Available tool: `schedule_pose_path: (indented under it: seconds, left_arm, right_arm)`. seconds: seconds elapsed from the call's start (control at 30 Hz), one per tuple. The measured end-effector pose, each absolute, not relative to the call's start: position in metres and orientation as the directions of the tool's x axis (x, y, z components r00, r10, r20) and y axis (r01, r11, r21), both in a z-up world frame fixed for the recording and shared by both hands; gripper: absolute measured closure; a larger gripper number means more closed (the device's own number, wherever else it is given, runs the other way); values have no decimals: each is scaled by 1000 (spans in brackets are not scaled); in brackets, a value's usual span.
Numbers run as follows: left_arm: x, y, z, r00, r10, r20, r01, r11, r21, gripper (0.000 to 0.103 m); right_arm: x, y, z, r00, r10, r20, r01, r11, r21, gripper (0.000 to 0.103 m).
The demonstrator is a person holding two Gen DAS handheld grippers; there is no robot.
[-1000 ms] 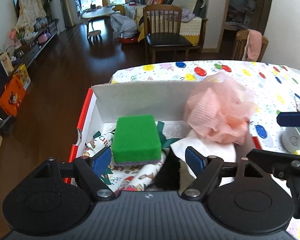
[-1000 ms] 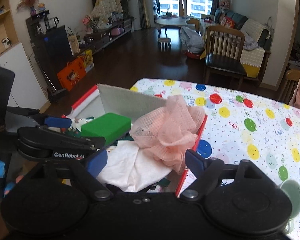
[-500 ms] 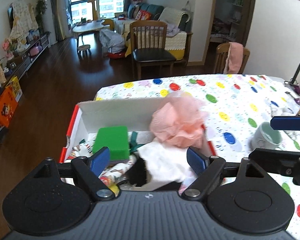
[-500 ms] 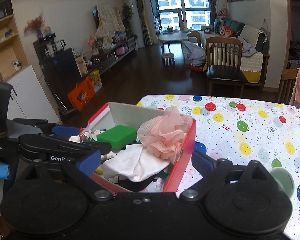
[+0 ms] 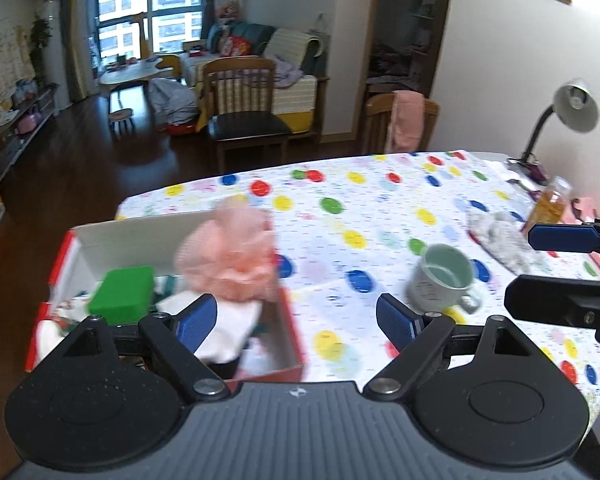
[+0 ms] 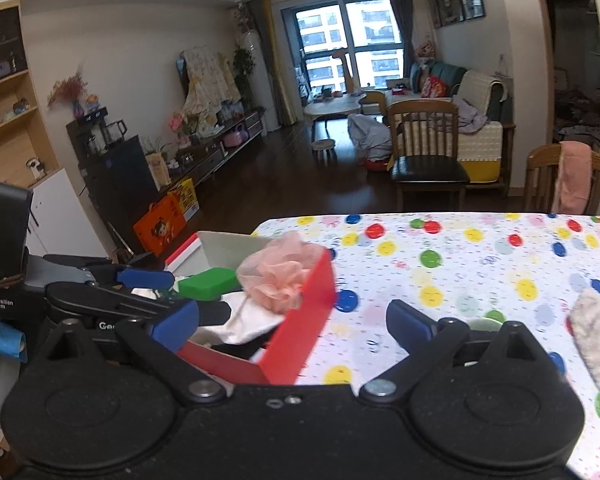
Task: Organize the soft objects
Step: 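Withdraw both tools from the box toward the white towel and plastic bag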
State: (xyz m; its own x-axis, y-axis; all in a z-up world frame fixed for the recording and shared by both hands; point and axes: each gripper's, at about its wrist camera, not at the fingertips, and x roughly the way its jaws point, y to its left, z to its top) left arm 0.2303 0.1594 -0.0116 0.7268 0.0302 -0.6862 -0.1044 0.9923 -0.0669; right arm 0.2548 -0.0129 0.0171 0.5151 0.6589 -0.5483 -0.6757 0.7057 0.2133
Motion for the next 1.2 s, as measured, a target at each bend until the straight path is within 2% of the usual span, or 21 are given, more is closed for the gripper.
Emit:
schedule_pose_path:
  seconds: [0.1, 0.27, 0.7, 1.2]
  left_arm:
    - [235, 135, -12, 730, 3, -683, -79, 994, -81, 14]
    - [247, 95, -15, 735, -34, -677, -40, 995, -94, 3]
    - [294, -15, -22, 734, -122, -669, 59, 991, -116, 2]
    - [356, -109, -43, 726, -190, -661, 130, 982, -139, 2]
  right_arm:
    - [257, -40, 18, 534, 652, -538, -656, 721, 223, 2]
    - [261, -83, 17, 571, 631, -525, -626, 749, 218, 2]
    - [293, -198, 2, 656, 529, -539, -494, 840, 223, 2]
    - [342, -300, -22, 708, 420, -567, -373, 905, 205, 2]
